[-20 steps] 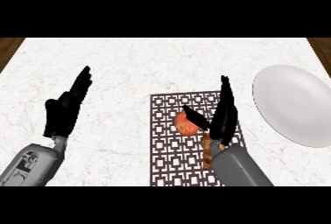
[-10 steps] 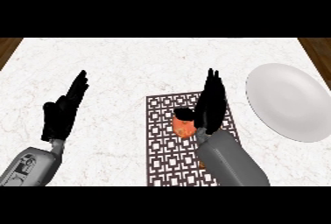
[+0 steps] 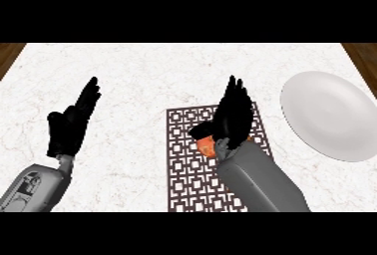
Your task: Pick the squash from the placemat and place it in the plate
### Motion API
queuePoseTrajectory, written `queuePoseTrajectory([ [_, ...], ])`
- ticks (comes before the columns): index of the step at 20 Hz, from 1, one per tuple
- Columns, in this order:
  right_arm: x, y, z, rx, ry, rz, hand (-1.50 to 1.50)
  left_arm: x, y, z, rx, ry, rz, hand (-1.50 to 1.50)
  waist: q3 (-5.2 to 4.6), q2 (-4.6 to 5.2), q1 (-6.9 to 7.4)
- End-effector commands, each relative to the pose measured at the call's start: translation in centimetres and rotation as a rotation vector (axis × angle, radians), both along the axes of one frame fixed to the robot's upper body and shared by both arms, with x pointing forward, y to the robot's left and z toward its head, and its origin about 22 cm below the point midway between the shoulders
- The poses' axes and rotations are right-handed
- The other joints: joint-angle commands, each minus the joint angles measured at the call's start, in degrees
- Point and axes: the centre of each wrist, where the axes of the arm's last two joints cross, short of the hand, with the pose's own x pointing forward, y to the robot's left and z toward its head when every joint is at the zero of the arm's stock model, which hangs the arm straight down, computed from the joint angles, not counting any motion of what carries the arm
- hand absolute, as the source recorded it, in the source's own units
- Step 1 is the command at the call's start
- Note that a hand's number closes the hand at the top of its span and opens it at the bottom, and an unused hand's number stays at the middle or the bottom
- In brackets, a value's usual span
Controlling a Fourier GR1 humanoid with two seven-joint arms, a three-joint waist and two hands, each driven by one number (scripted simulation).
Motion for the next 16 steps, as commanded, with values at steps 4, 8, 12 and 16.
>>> queuePoseTrajectory([
  [4, 0.0, -0.1, 2.1, -0.024, 0.232, -0.112, -1.50, 0.8, -0.1, -0.3, -0.008, -0.015, 0.007, 0.00, 0.08, 0.52, -0.36],
  [8, -0.9, -0.5, 0.3, -0.023, 0.299, -0.110, -1.50, 0.9, 0.4, 1.6, 0.018, -0.010, -0.013, 0.00, 0.16, 0.28, 0.43],
  [12, -0.2, -0.9, -1.0, -0.040, 0.368, -0.132, -1.50, 0.9, -0.9, 0.6, 0.014, -0.012, -0.023, 0.00, 0.17, 0.80, 0.95],
  [16, -0.7, -0.9, -1.4, -0.012, 0.394, -0.119, -1.50, 1.1, 0.1, 0.6, 0.002, -0.017, -0.009, 0.00, 0.17, 0.84, 0.96],
])
